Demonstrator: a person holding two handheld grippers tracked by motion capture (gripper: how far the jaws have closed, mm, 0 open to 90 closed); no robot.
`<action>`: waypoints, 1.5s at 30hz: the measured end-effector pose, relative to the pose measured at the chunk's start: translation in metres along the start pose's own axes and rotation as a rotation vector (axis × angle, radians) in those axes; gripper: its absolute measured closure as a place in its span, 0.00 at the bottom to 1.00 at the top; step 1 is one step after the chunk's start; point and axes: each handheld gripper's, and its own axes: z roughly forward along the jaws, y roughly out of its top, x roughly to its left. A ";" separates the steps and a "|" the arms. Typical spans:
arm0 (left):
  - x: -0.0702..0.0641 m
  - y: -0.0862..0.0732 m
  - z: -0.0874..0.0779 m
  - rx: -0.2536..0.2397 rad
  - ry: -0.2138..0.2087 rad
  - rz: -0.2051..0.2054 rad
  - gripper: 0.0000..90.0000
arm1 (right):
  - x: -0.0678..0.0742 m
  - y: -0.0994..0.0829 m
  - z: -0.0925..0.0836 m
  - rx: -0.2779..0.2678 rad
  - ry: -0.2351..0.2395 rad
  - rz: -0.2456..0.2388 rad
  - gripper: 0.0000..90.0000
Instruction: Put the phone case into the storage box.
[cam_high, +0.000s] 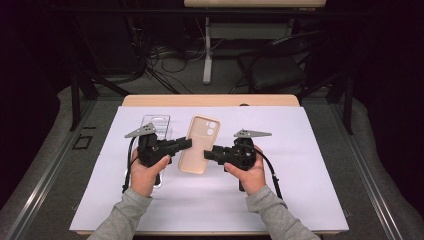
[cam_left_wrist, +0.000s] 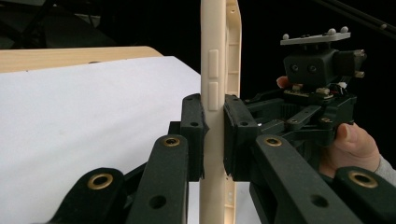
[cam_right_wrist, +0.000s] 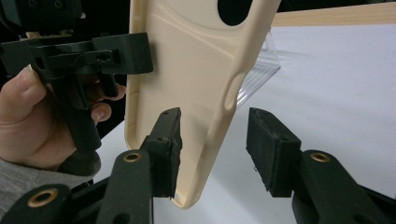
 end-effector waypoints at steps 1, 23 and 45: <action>0.000 0.000 0.000 -0.002 0.000 0.000 0.89 | -0.001 0.000 0.000 -0.003 0.003 0.001 0.63; 0.000 -0.001 0.002 0.013 -0.014 -0.005 0.89 | -0.006 0.000 -0.003 -0.020 0.043 0.069 0.77; 0.000 -0.002 0.003 0.015 -0.018 -0.008 0.89 | -0.006 -0.002 -0.002 -0.006 0.041 0.075 0.86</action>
